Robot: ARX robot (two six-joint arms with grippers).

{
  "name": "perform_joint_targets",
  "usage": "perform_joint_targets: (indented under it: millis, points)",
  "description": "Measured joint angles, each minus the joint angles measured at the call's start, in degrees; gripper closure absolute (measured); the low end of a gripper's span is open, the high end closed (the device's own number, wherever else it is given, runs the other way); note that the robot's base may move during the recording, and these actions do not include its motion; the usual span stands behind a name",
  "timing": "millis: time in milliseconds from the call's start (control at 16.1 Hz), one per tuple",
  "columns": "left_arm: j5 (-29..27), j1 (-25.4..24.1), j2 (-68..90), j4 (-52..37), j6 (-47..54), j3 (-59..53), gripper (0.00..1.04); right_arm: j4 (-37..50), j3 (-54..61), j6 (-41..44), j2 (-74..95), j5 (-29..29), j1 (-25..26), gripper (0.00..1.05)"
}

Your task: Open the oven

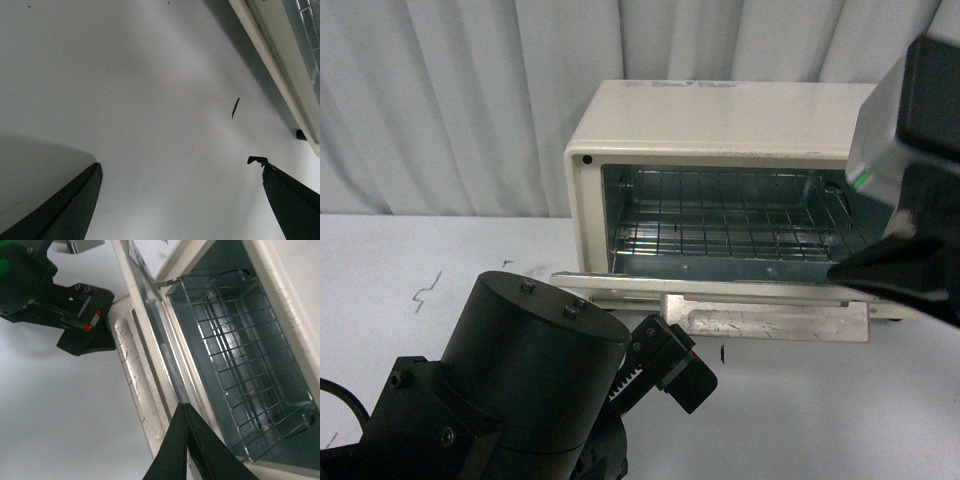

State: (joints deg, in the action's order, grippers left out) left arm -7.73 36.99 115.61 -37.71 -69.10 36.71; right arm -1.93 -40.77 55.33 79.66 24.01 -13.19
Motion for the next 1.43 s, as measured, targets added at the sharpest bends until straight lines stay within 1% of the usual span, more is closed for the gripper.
perform_joint_targets:
  millis: [186, 372, 434, 496, 620, 930, 992, 1054, 1116, 1178, 1240, 1302, 1364, 1426]
  points:
    - [0.0, 0.0, 0.0, 0.0, 0.0, 0.0, 0.07, -1.5, -1.1, 0.0, -3.1, 0.2, 0.0, 1.03]
    - [0.0, 0.0, 0.0, 0.0, 0.0, 0.0, 0.07, -1.0, -2.7, 0.0, -6.8, 0.0, 0.5, 1.03]
    - [0.0, 0.0, 0.0, 0.0, 0.0, 0.0, 0.07, -0.8, -4.0, 0.2, -7.9, -0.7, 1.2, 0.98]
    - [0.0, 0.0, 0.0, 0.0, 0.0, 0.0, 0.07, -0.4, -5.4, 0.1, -8.7, -2.0, 2.2, 0.87]
    - [0.0, 0.0, 0.0, 0.0, 0.0, 0.0, 0.07, -0.3, -6.1, -0.2, -9.3, -2.6, 2.8, 0.68]
    - [0.0, 0.0, 0.0, 0.0, -0.1, 0.0, 0.07, -0.5, -6.1, -0.5, -9.3, -2.6, 2.8, 0.13]
    - [0.0, 0.0, 0.0, 0.0, -0.1, 0.0, 0.07, -0.5, -6.1, -0.5, -9.3, -2.6, 2.8, 0.04]
    - [0.0, 0.0, 0.0, 0.0, -0.1, 0.0, 0.07, -0.5, -6.1, -0.5, -9.3, -2.6, 2.7, 0.07]
    - [0.0, 0.0, 0.0, 0.0, -0.1, 0.0, 0.07, 4.0, -5.0, -2.8, -9.3, -5.0, 2.2, 0.09]
    - [0.0, 0.0, 0.0, 0.0, -0.1, 0.0, 0.07, 18.9, 0.7, -11.8, -10.6, -17.0, 0.5, 0.19]
    - [0.0, 0.0, 0.0, 0.0, -0.1, 0.0, 0.07, 28.6, 7.3, -22.6, -13.2, -25.8, 0.5, 0.30]
    - [0.1, 0.0, 0.0, 0.0, -0.1, 0.0, 0.07, 35.3, 12.7, -33.1, -15.4, -32.3, 2.1, 0.41]
    - [-0.2, 0.0, 0.0, 0.0, -0.2, 0.0, 0.07, 39.2, 16.2, -41.6, -17.4, -33.7, 3.8, 0.52]
    - [-0.3, 0.0, 0.0, 0.1, -0.5, 0.0, 0.07, 40.5, 18.8, -47.2, -19.6, -33.5, 4.5, 0.63]
